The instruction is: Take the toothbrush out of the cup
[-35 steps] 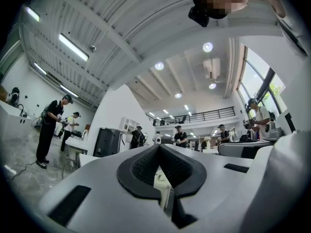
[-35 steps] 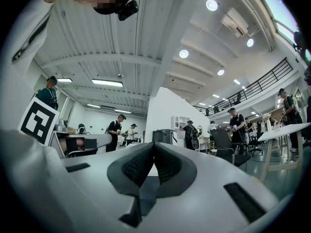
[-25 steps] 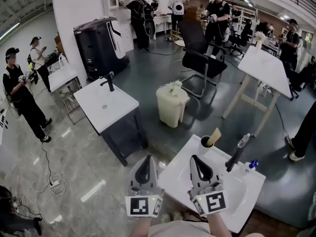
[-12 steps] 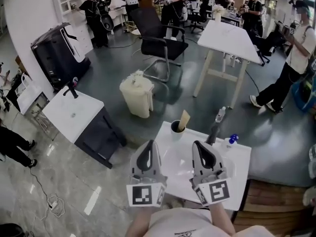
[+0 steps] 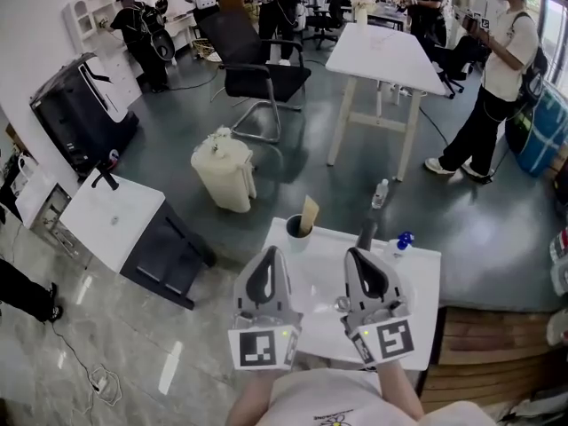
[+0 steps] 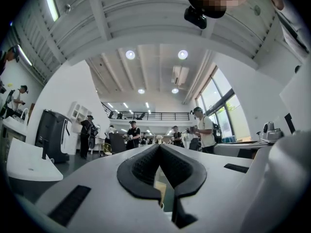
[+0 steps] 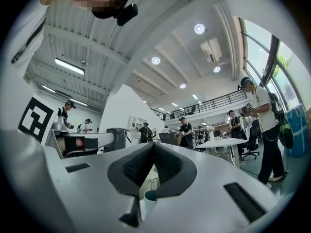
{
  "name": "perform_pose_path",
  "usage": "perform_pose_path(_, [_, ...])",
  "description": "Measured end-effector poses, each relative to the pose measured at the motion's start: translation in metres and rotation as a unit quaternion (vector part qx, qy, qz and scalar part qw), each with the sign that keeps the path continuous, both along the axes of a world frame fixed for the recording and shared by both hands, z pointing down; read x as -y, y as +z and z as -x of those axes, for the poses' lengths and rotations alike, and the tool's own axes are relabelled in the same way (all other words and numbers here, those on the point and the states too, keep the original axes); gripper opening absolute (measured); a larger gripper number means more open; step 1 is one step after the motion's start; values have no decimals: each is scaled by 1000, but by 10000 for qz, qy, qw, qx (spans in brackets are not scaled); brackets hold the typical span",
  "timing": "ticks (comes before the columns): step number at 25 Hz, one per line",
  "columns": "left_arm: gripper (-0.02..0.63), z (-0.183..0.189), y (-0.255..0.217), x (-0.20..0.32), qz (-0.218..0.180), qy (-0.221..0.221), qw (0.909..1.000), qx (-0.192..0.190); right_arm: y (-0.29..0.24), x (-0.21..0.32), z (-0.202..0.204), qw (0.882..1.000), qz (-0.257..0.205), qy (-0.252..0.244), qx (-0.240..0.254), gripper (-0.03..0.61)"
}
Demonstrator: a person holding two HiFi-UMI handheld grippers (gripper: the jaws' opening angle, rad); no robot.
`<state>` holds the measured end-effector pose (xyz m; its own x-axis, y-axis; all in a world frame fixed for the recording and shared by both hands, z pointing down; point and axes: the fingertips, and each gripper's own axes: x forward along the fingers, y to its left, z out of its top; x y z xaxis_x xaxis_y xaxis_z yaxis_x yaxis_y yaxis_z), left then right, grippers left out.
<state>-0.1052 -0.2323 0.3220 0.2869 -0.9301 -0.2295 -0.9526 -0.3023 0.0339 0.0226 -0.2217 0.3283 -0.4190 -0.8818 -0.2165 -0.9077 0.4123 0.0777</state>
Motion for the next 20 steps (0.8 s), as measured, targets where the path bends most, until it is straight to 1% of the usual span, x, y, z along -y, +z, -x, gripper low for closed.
perform_pose_path(2, [15, -1, 1, 4, 6, -76, 9999, 100, 2, 4, -3, 10000, 32, 12, 11, 12])
perform_pose_path(6, [15, -4, -3, 15, -22, -119, 9999, 67, 10, 8, -8, 9999, 131, 5, -7, 12])
perform_pose_path(8, [15, -11, -6, 24, -80, -85, 9997, 208, 15, 9, -13, 9998, 204, 21, 25, 12])
perform_pose_path(10, [17, -21, -4, 40, -31, 67, 9993, 378, 19, 11, -19, 9996, 279, 48, 56, 12])
perform_pose_path(11, [40, -25, -1, 51, 24, 148, 9988, 457, 21, 12, -22, 9995, 314, 63, 65, 12])
perform_pose_path(12, [86, -29, 3, 61, 85, 209, 9983, 540, 23, 14, -24, 9993, 350, 76, 73, 12])
perform_pose_path(14, [134, -36, 15, 82, 250, 307, 9968, 696, 29, 17, -28, 9990, 438, 96, 93, 12])
perform_pose_path(16, [200, -47, 36, 100, 558, 455, 9938, 846, 37, 20, -30, 9983, 559, 115, 121, 12])
perform_pose_path(17, [252, -54, 49, 109, 726, 511, 9918, 921, 42, 22, -30, 9979, 625, 121, 136, 12])
perform_pose_path(18, [278, -59, 61, 117, 859, 525, 9899, 1001, 46, 24, -30, 9975, 686, 117, 152, 12])
perform_pose_path(20, [295, -68, 80, 131, 1015, 459, 9869, 1165, 52, 27, -29, 9968, 769, 73, 183, 12])
